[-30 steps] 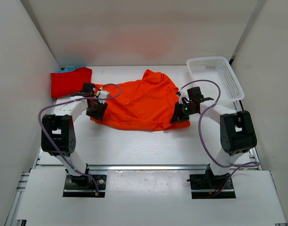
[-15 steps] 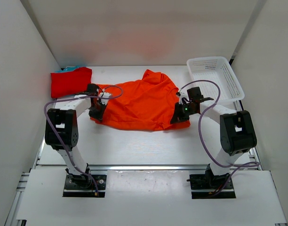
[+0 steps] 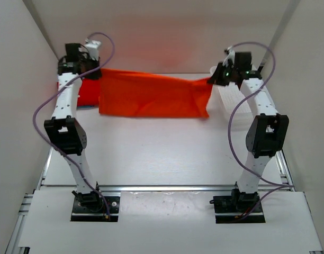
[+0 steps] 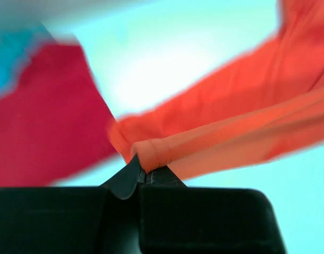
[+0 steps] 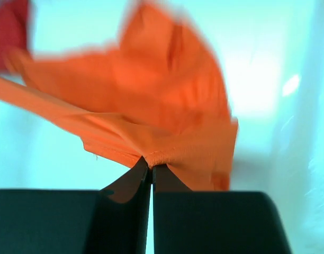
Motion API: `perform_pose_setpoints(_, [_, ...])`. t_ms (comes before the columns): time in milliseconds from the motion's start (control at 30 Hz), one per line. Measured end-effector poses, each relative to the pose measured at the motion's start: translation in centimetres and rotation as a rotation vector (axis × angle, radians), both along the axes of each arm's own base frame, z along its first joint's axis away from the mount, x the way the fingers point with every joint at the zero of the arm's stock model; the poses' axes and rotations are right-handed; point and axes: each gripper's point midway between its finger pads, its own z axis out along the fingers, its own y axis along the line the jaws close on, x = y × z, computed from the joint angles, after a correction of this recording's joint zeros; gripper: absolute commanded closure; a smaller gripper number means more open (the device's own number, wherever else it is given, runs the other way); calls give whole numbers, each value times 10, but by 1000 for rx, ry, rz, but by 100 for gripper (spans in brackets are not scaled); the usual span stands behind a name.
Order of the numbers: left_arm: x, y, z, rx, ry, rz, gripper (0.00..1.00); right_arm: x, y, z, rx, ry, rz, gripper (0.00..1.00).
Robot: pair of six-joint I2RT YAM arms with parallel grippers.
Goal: Fold and stack the t-shirts
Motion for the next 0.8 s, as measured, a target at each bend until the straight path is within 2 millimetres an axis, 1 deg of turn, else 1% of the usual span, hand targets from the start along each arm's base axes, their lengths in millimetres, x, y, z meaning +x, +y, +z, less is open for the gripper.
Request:
perform_pose_setpoints(33, [9, 7, 31, -24, -81, 9, 100, 17, -7, 32, 2, -81, -29, 100])
perform_pose_setpoints(67, [10, 9, 58, -46, -144, 4, 100, 28, -11, 67, 7, -172, -48, 100])
perform_pose_setpoints(100, [8, 8, 80, -65, -193, -7, 100, 33, -13, 101, 8, -257, -66, 100])
perform_pose_setpoints(133, [2, 4, 101, -84, -238, -22, 100, 30, -12, 130, 5, -330, -77, 100])
perform_pose_setpoints(167, [-5, 0, 119, -96, -273, -37, 100, 21, -13, 156, 0, -392, -92, 100])
perform_pose_setpoints(200, [-13, -5, 133, -106, -300, -53, 100, 8, -15, 175, -6, -433, -106, 100])
perform_pose_setpoints(233, [-20, -9, 142, -112, -319, -66, 100, -6, -18, 188, -14, -466, -123, 100])
perform_pose_setpoints(267, [-28, -12, 147, -116, -327, -78, 100, -21, -22, 197, -25, -491, -140, 100])
perform_pose_setpoints(300, [-37, -15, 146, -119, -322, -88, 100, -36, -25, 200, -41, -513, -155, 99])
perform_pose_setpoints(367, [-53, -18, 130, -120, -280, -98, 100, -68, -27, 184, -75, -503, -174, 100])
perform_pose_setpoints(400, [-64, -19, 115, -118, -240, -100, 100, -81, -26, 170, -89, -489, -178, 100])
perform_pose_setpoints(433, [-72, -18, 99, -114, -196, -98, 100, -97, -23, 147, -102, -446, -170, 100])
perform_pose_setpoints(467, [-81, -15, 77, -101, -144, -93, 100, -114, -20, 119, -115, -390, -158, 100])
perform_pose_setpoints(567, [-120, -12, -1, -58, 63, -84, 100, -162, -15, 27, -159, -173, -113, 100])
perform_pose_setpoints(633, [-159, -13, -62, -22, 244, -86, 100, -199, -9, -33, -201, -22, -64, 100])
perform_pose_setpoints(700, [-201, -13, -113, 13, 411, -94, 100, -239, -4, -79, -240, 110, -3, 100])
perform_pose_setpoints(733, [-223, -11, -135, 30, 495, -96, 100, -258, -2, -99, -256, 172, 31, 100])
perform_pose_setpoints(767, [-247, -9, -154, 44, 577, -98, 100, -274, -2, -114, -269, 223, 54, 100])
perform_pose_setpoints(800, [-266, -5, -168, 60, 638, -98, 100, -287, -4, -126, -275, 266, 66, 100])
